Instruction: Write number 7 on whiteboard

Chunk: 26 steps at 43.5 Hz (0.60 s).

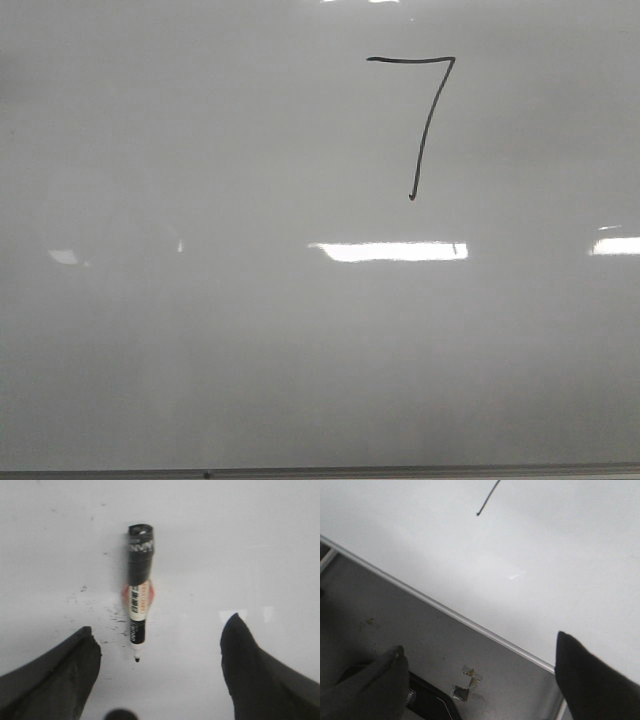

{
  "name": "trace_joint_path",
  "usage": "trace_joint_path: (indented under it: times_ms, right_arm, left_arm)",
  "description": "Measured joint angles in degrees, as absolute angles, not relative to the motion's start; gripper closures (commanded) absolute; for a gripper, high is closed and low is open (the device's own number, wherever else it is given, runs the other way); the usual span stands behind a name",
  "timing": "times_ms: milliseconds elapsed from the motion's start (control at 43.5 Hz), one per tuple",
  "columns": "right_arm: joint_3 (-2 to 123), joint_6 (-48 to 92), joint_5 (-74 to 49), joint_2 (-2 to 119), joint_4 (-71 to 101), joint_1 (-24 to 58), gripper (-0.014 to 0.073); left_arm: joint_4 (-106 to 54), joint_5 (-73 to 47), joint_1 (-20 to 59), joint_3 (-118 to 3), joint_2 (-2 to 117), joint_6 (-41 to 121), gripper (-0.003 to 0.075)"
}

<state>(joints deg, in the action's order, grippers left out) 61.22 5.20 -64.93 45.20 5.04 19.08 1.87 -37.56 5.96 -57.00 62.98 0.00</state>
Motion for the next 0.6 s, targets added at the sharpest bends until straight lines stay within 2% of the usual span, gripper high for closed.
trace_joint_path:
  times_ms: [345, 598]
  right_arm:
    - [55.0, -0.7, -62.4, 35.1, 3.4, 19.1, -0.0021]
    - [51.9, -1.9, -62.2, 33.3, 1.8, 19.1, -0.0021]
  left_arm:
    - [0.5, -43.2, 19.4, -49.7, 42.7, 0.8, 0.0228]
    - [0.5, -43.5, 22.4, -42.8, 34.3, 0.8, 0.0228]
